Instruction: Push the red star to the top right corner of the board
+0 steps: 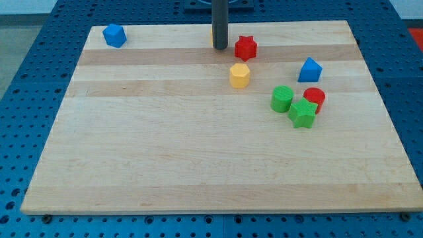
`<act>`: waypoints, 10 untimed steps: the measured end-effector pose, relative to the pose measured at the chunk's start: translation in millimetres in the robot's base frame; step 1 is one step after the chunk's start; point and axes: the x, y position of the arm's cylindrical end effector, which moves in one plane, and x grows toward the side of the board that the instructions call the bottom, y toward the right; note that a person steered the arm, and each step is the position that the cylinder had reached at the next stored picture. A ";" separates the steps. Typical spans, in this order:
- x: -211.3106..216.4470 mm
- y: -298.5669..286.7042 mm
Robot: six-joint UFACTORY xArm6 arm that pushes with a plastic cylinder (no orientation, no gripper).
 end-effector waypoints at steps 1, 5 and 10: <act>-7.3 0.0; 26.1 18.6; 62.9 124.6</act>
